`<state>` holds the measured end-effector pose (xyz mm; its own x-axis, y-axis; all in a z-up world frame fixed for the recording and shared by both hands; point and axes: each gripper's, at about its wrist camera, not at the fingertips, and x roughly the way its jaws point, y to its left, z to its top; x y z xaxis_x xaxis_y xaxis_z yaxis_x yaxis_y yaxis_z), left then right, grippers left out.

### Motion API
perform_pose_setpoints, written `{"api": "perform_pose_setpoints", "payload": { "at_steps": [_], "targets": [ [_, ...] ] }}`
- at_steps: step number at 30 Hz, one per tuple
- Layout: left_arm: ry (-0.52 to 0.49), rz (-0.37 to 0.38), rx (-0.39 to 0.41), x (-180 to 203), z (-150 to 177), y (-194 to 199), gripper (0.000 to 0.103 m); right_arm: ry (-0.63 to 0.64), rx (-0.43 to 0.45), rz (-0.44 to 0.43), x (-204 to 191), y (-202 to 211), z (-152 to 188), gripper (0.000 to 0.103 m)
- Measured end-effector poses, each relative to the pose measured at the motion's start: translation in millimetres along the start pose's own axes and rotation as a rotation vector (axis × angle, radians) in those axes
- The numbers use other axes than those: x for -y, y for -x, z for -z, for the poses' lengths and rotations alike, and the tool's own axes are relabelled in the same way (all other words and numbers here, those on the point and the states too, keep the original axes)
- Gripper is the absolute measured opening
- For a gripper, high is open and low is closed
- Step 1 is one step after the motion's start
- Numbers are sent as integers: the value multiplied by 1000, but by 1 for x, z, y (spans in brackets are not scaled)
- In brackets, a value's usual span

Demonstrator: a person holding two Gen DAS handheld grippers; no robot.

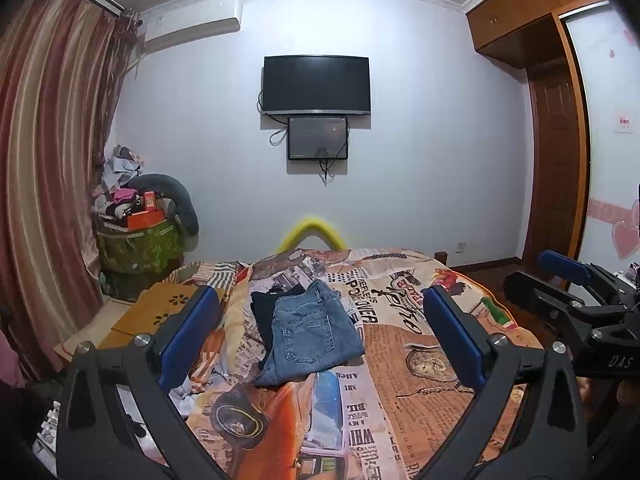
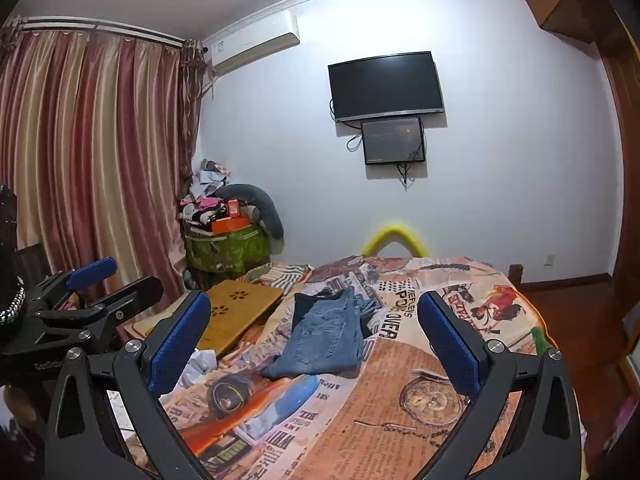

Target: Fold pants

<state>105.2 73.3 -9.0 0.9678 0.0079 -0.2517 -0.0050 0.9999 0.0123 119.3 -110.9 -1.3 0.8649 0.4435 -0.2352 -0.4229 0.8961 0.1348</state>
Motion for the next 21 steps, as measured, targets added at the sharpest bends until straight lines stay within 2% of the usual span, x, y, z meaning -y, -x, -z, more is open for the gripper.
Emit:
{"api": "perform_pose_setpoints", "payload": {
  "at_steps": [9, 21],
  "targets": [
    [13, 28, -34, -2, 1, -5, 103, 2, -2, 9, 0, 0, 0, 103],
    [2, 35, -35, 2, 3, -5, 103, -2, -7, 13, -2, -1, 2, 103]
  ]
}}
